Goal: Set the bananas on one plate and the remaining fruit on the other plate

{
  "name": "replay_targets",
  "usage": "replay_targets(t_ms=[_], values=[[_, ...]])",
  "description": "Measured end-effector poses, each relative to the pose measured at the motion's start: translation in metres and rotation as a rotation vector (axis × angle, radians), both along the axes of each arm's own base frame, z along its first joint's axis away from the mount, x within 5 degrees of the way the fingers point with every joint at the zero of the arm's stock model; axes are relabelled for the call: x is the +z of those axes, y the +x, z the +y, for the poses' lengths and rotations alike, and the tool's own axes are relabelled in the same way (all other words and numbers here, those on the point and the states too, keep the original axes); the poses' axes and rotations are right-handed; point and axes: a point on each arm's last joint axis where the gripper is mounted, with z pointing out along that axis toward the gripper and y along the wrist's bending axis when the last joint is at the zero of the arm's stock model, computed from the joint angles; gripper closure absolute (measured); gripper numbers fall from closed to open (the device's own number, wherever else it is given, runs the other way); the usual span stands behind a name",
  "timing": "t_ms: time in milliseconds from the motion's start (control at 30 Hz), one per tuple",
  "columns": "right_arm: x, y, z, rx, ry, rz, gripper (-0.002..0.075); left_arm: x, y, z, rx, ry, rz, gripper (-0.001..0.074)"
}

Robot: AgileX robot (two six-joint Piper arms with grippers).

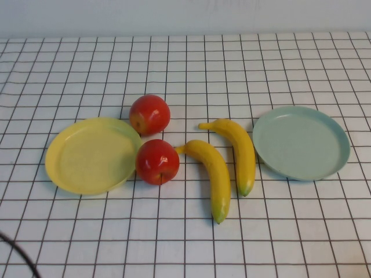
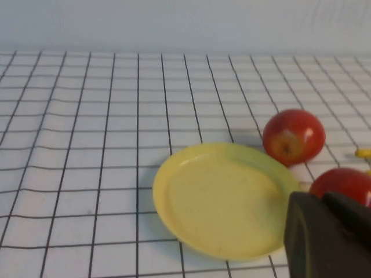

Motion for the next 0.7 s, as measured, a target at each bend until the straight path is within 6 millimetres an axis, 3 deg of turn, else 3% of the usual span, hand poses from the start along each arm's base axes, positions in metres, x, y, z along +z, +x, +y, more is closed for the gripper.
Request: replay_targets(t_ms=[267, 467, 567, 633, 700], values=[[0.0, 0.0, 0.0, 0.0, 0.0, 0.0, 0.0741, 0.021, 0.066, -0.026, -0.152, 0.09, 0.256, 0.0734], [0.0, 0.0, 0.0, 0.0, 0.0, 0.0, 0.0741, 0.016, 0.116, -0.057, -0.265, 0.163, 0.373, 0.072], [0.0, 0.0, 0.0, 0.0, 0.0, 0.0, 0.0741, 0.008, 0.139, -0.079, -0.334, 0.237, 0.437, 0.0618], [0.0, 0.0, 0.0, 0.0, 0.0, 0.0, 0.0741, -0.001, 0.152, -0.095, -0.378, 0.277, 0.481, 0.047], [0.0, 0.0, 0.0, 0.0, 0.0, 0.0, 0.0741, -0.01, 0.162, -0.111, -0.418, 0.306, 0.519, 0.0274]])
